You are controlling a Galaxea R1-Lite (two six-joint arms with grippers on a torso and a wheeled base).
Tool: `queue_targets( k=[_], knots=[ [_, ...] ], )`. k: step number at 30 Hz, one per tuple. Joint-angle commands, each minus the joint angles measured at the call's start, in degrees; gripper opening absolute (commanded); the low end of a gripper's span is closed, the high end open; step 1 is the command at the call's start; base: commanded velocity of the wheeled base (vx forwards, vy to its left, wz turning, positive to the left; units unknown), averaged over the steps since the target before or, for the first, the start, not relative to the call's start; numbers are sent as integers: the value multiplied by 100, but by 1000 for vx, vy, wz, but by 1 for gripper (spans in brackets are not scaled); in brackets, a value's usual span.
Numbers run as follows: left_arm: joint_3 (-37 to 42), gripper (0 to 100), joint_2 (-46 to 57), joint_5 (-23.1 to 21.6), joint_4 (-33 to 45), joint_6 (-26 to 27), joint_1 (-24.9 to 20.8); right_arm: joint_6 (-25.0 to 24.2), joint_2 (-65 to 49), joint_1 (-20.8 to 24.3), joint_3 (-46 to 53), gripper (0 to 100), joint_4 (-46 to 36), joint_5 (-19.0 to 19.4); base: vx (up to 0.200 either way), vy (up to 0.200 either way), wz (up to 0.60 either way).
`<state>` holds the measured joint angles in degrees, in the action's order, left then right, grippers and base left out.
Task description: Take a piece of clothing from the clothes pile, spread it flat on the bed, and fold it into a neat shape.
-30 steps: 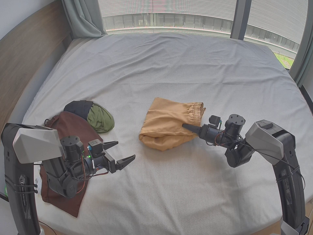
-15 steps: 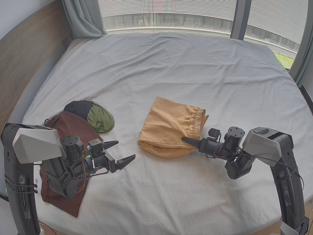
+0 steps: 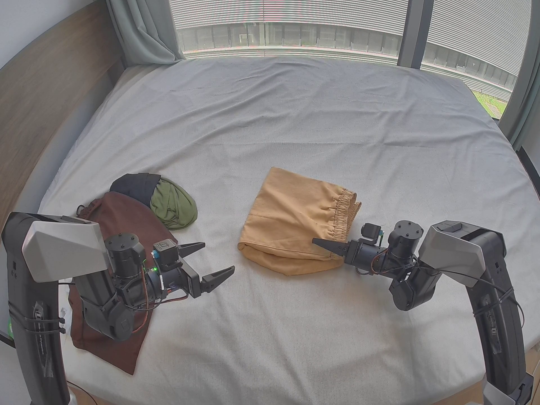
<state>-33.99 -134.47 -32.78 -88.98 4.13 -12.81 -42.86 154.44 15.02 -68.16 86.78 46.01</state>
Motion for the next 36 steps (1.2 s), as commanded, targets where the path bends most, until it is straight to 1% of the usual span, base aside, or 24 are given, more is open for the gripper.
queue_targets(
  k=[1, 4, 7, 9, 10, 19, 20, 23, 24, 28, 31, 34, 36],
  knots=[
    [-11, 100, -9, 0, -5, 0, 7, 6, -230, -8, 277, 100, 31, 5, 0, 0, 0],
    [-11, 100, -9, 0, -5, 0, 7, 6, -380, -34, 567, 100, 31, 5, 0, 0, 0],
    [-11, 100, 9, 0, -5, 0, 7, 120, -573, -113, 901, 100, 31, 5, 0, 0, 0],
    [-11, 100, 9, 0, -5, 0, 7, 120, -573, -113, 918, 100, 31, 5, 0, 0, 0],
    [-11, 100, 18, 0, -5, 0, 16, 226, -705, -157, 1279, 100, 31, 5, 0, 0, 0],
    [-20, 100, 53, 0, -5, 0, 24, 674, -1101, -236, 2448, 100, 137, 5, 0, 0, 0],
    [-20, 100, 44, 0, -5, 0, 24, 788, -1197, -236, 2641, 100, 146, 5, 0, 0, 0],
    [-29, 100, 44, 0, -5, 0, 24, 1025, -1417, -236, 2966, 100, 146, 5, 0, 0, 0],
    [-29, 100, 44, 0, -5, 0, 24, 1025, -1417, -236, 2966, 100, 146, 5, 0, 0, 0],
    [-38, 100, 44, 0, -5, 0, 24, 1272, -1927, -236, 3581, 100, 146, 22, 0, 0, 0],
    [-38, 100, 44, 9, -5, 0, 24, 1351, -2252, -219, 3740, 100, 146, 49, 0, 0, 0],
    [-47, 100, 44, 9, -5, 0, 24, 1280, -2595, -175, 3678, 100, 146, 66, 0, 0, 0],
    [-47, 100, 44, 9, -5, 0, 24, 1280, -2595, -175, 3678, 100, 146, 66, 0, 0, 0]
  ],
)
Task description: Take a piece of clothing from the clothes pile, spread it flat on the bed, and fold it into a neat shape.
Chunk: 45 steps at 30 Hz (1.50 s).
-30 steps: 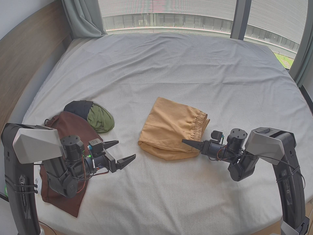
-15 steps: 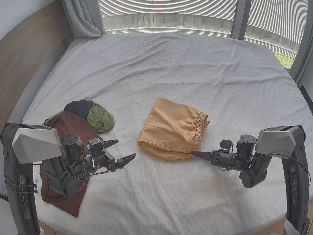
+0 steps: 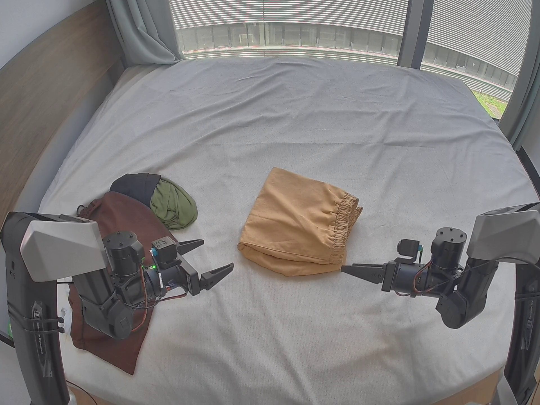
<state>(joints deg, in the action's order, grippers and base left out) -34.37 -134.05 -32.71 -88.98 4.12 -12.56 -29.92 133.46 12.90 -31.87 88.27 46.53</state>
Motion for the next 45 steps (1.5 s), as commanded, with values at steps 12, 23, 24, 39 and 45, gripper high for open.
queue_targets(
  k=[12, 23, 24, 39, 45],
  knots=[
    [-18, 100, 1, 1, -5, -8, 8, -1007, 224, 90, -2386, 100, -108, -30, 0, 0, 0],
    [-9, 100, -16, 1, -5, -8, 8, -1271, 1411, 29, -3730, 100, -275, -48, 0, 0, 0],
    [-9, 100, -16, -8, -5, -8, 8, -1271, 1455, 29, -3739, 100, -284, -48, 0, 0, 0],
    [-18, 100, -42, -8, -5, -8, 8, -1245, 1806, 11, -3853, 100, -205, -56, 0, 0, 0],
    [9, 100, 19, 1, -5, 1, -45, -1254, 1200, 37, -3484, 100, -12, -48, 0, 0, 0]
  ],
)
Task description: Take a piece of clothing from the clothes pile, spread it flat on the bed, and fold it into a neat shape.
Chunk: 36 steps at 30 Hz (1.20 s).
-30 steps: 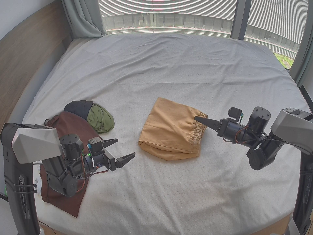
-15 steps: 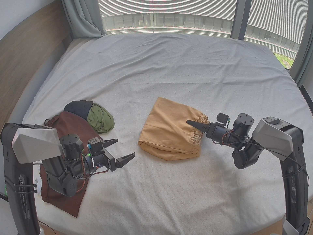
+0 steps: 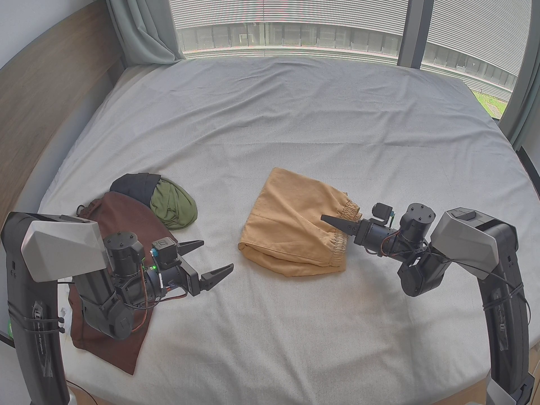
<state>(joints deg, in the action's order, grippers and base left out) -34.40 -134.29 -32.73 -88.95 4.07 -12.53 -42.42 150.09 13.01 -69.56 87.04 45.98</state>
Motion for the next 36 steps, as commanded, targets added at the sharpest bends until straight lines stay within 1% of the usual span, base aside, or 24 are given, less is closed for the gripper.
queue_targets(
  k=[1, 2, 4, 5, 6, 10, 11, 12, 15, 16, 17, 18, 20, 21, 22, 24, 26, 29, 30, 31, 32, 36],
  knots=[
    [-5, 100, 96, 4, -8, 6, -65, 6, -683, 53, 478, 100, 120, -2, 0, 0, 0],
    [-14, 100, 149, 4, -8, 6, -65, 24, -824, 70, 601, 100, 120, -10, 0, 0, 0],
    [30, 100, 395, 4, -8, -12, -83, 173, -1448, 114, 1155, 100, 120, -98, 0, 0, 0],
    [39, 100, 421, 4, -8, -12, -83, 199, -1527, 123, 1225, 100, 120, -107, 0, 0, 0],
    [118, 100, 553, -5, -8, -3, -83, 410, -1887, 158, 1595, 100, 120, -125, 0, 0, 0],
    [399, 100, 905, -23, -8, 6, -100, 964, -2704, 229, 2544, 100, 120, -116, 0, 0, 0],
    [461, 100, 949, -32, -8, 15, -118, 1087, -2889, 255, 2746, 100, 120, -116, 0, 0, 0],
    [557, 100, 1045, -58, -8, 23, -144, 1087, -2889, 255, 2746, 100, 120, -116, 0, 0, 0],
    [883, 100, 1423, -137, -8, 85, -267, 1773, -3566, 413, 3669, 100, 103, -116, 0, 0, 0],
    [979, 100, 1538, -146, -8, 94, -329, 1948, -3662, 431, 3836, 100, 103, -116, 0, 0, 0],
    [1014, 100, 1573, -155, -8, 103, -355, 2010, -3680, 431, 3889, 100, 103, -116, 0, 0, 0],
    [1278, 100, 1792, -181, -8, 155, -522, 2432, -3785, 431, 4205, 100, 103, -125, 0, 0, 0],
    [1454, 100, 2030, -216, 1, 208, -628, 2854, -3838, 387, 4469, 100, 103, -125, 0, 0, 0],
    [1586, 100, 2258, -242, 10, 226, -742, 3258, -3873, 334, 4680, 100, 103, -125, 0, 0, 0],
    [1656, 100, 2408, -242, 19, 226, -803, 3513, -3891, 273, 4838, 100, 111, -133, 0, 0, 0],
    [1770, 100, 2645, -242, 27, 226, -856, 3829, -4005, 167, 5128, 100, 111, -142, 0, 0, 0],
    [1876, 100, 2803, -251, 27, 226, -865, 3891, -4155, 149, 5304, 100, 111, -160, 0, 0, 0],
    [2245, 100, 3304, -260, 36, 208, -962, 3891, -4656, 141, 5655, 100, 111, -450, 0, 0, 0],
    [2350, 100, 3436, -260, 27, 208, -997, 3891, -4761, 132, 5734, 100, 111, -485, 0, 0, 0],
    [2368, 100, 3454, -260, 27, 208, -997, 3891, -4779, 132, 5752, 100, 111, -494, 0, 0, 0],
    [2570, 100, 3744, -260, 27, 190, -1058, 3891, -4998, 79, 5901, 100, 111, -511, 0, 0, 0],
    [2992, 100, 4315, -278, 36, 173, -1050, 3900, -5578, -193, 6253, 100, 111, -520, 0, 0, 0]
  ],
)
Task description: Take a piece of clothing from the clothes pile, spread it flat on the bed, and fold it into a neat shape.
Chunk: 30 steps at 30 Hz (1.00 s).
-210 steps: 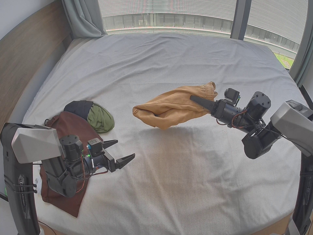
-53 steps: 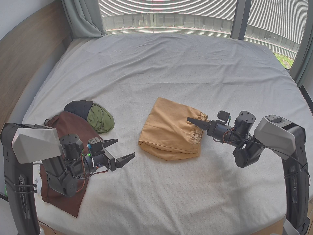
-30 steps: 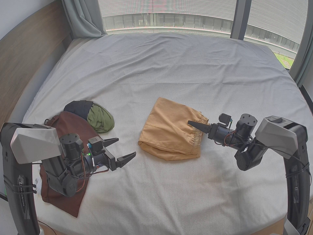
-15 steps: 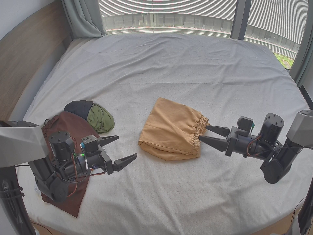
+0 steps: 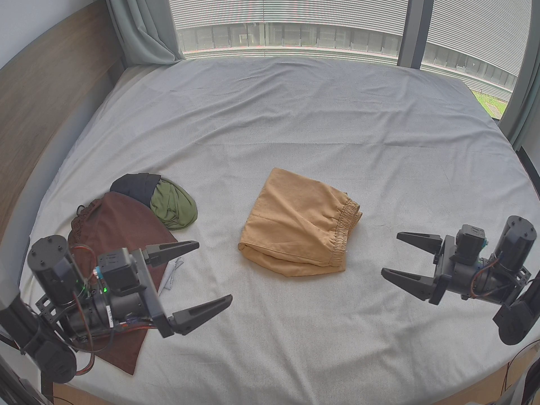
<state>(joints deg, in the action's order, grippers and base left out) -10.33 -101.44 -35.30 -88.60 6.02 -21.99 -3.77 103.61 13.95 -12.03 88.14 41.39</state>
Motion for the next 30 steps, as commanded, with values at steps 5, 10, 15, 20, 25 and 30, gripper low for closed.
queue_targets(
  k=[5, 10, 15, 20, 25, 30],
  knots=[
    [1033, 100, 1706, -275, 80, -31, -112, 43, -1835, -656, 869, 100, -77, -34, 0, 0, 0],
    [1033, 100, 2111, -266, 344, -57, -60, 25, -2618, -762, 1203, 100, -121, -34, 0, 0, 0],
    [1033, 100, 2594, -179, 634, -66, 274, 25, -3778, -955, 1142, 100, -781, -25, 0, 0, 0],
    [1033, 100, 3288, -179, 1539, -57, 854, -89, -4868, -1008, 1080, 100, -1721, -61, 0, 0, 0],
    [1033, 100, 3895, -179, 2154, -66, 1030, -142, -5588, -1096, 966, 100, -2407, -52, 0, 0, 0],
    [1033, 100, 4457, -117, 2585, -268, 1039, -212, -6344, -1113, 808, 100, -3294, -52, 0, 0, 0]
  ],
)
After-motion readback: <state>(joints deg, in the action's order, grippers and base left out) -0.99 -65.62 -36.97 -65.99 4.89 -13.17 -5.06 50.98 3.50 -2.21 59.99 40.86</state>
